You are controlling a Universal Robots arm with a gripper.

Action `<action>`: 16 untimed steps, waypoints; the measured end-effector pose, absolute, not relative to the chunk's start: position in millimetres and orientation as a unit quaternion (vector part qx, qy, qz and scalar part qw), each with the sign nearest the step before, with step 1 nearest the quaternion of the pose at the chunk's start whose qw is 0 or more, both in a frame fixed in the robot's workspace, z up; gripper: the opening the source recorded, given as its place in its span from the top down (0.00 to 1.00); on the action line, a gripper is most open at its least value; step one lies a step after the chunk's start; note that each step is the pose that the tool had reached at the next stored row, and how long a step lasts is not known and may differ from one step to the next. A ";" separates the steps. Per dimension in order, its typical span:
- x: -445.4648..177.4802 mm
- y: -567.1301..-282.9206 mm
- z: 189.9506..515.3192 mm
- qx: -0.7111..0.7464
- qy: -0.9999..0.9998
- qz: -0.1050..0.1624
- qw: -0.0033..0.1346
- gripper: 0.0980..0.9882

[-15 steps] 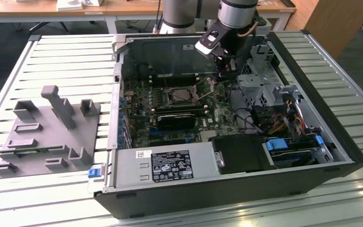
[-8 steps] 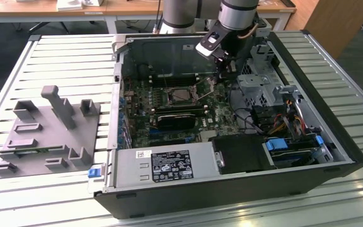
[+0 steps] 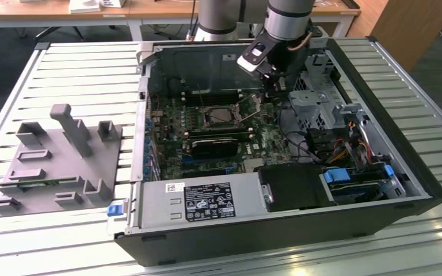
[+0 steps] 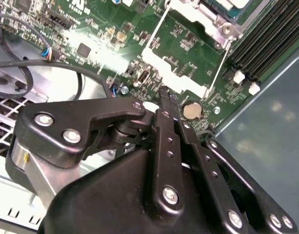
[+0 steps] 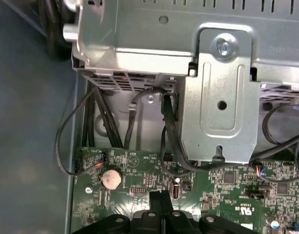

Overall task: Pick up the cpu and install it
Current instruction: 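Close the cpu cover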

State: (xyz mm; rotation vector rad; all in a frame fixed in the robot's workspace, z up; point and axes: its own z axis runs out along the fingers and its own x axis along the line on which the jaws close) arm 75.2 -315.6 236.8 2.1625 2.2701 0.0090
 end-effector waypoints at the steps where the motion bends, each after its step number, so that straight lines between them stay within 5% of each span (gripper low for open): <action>1: 73.4 -315.6 236.8 0.690 0.724 0.003 0.003 0.99; 16: 59.2 -315.7 239.8 0.690 0.724 0.005 0.001 0.99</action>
